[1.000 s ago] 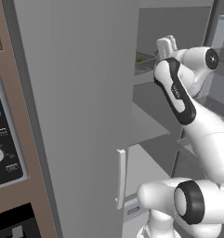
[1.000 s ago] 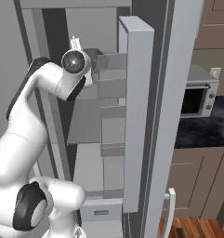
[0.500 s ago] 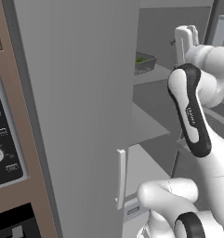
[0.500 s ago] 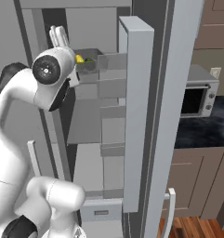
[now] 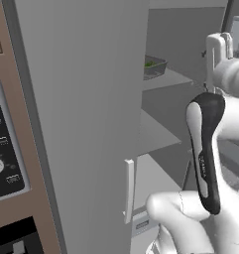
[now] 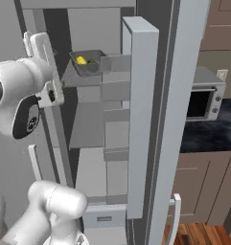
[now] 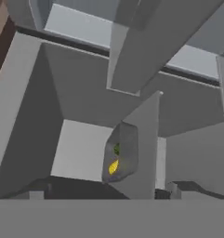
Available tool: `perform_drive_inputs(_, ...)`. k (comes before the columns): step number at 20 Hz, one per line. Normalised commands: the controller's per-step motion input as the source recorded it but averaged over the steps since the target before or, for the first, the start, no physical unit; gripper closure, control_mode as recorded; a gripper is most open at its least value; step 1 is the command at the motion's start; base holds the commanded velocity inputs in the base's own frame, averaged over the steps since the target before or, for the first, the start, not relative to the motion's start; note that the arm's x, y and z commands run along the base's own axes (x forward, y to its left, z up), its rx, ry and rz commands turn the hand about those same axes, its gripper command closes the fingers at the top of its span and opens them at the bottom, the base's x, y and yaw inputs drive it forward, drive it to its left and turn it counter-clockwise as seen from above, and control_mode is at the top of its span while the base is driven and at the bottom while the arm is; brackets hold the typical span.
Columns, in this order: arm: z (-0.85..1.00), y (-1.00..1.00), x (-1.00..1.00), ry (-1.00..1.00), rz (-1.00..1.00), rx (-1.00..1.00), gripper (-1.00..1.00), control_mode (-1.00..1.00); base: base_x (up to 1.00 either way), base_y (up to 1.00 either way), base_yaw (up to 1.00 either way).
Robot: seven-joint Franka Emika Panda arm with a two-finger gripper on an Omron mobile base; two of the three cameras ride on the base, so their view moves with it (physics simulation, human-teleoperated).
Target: Take the corn and avocado out of the freezer and place them in the tupperware container on the counter. Then put the tupperware containing the vegetables back in the freezer.
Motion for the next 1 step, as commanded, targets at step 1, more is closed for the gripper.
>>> perform_drive_inputs(1,0.00,0.00,-1.00,0.12,-0.14,0.10,-1.00,-1.00,0.00,0.00,0.00)
